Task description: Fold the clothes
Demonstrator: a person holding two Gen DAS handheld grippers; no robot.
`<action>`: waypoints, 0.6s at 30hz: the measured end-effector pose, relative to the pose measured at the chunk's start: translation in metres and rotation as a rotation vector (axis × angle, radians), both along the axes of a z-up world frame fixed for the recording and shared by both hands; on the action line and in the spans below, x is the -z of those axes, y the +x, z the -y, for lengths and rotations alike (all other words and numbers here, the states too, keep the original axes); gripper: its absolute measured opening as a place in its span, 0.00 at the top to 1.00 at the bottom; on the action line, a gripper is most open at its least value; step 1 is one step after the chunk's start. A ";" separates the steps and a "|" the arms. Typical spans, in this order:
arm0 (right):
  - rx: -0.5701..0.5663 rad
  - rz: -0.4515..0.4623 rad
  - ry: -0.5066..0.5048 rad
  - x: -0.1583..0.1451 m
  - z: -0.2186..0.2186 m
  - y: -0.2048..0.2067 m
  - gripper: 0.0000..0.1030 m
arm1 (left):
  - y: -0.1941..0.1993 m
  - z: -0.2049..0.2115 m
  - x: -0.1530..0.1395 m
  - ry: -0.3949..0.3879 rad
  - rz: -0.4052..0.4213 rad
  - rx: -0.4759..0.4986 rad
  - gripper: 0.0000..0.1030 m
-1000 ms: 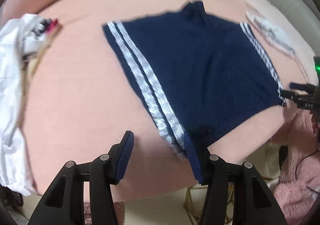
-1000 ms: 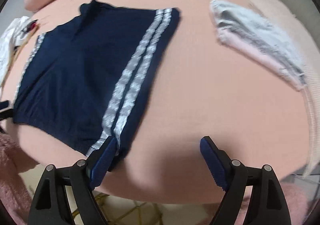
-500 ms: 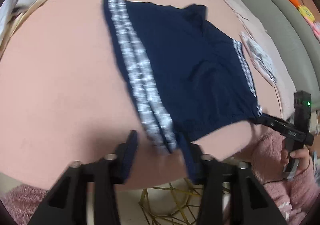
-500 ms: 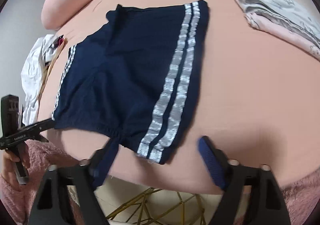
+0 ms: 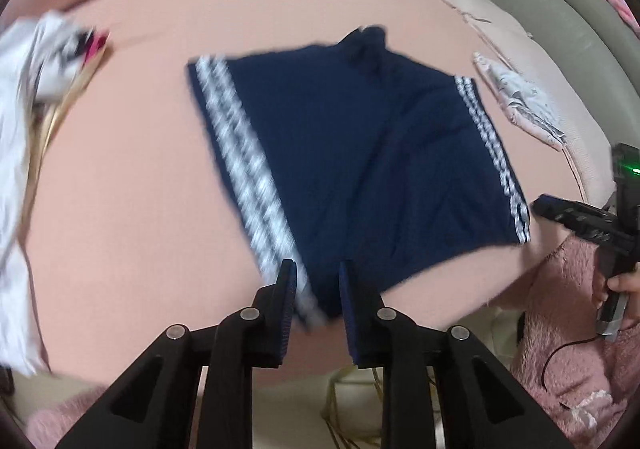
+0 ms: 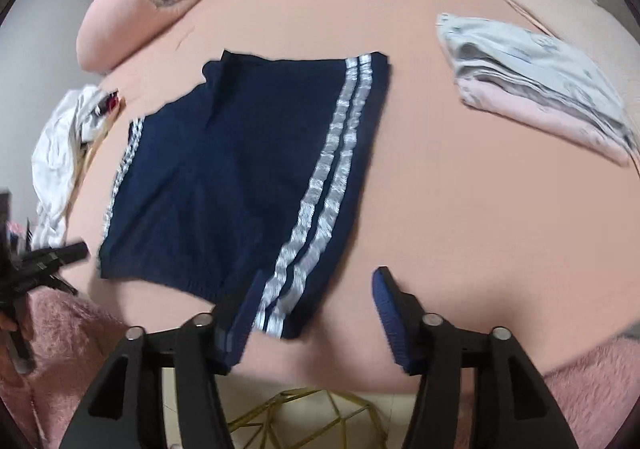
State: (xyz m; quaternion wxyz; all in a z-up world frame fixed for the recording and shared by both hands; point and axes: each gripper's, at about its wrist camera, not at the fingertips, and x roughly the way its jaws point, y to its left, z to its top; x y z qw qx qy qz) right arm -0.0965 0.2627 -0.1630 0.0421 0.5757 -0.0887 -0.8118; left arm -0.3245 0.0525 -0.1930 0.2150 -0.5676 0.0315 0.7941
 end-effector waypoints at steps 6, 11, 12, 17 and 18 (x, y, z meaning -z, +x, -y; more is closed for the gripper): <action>-0.078 0.033 0.145 0.020 0.008 0.001 0.44 | -0.003 -0.020 0.022 -0.072 0.072 0.117 0.81; 0.018 0.025 -0.055 0.011 -0.014 -0.007 0.44 | -0.007 -0.022 0.016 -0.092 0.035 0.146 0.81; 0.040 0.020 -0.113 0.009 -0.019 -0.010 0.44 | -0.010 -0.020 0.010 -0.083 0.012 0.140 0.81; 0.142 0.040 -0.211 0.023 -0.044 -0.027 0.43 | -0.028 -0.002 0.004 -0.119 -0.016 0.074 0.81; 0.158 0.037 -0.241 0.025 -0.048 -0.032 0.43 | -0.031 0.004 0.004 -0.098 -0.006 0.063 0.81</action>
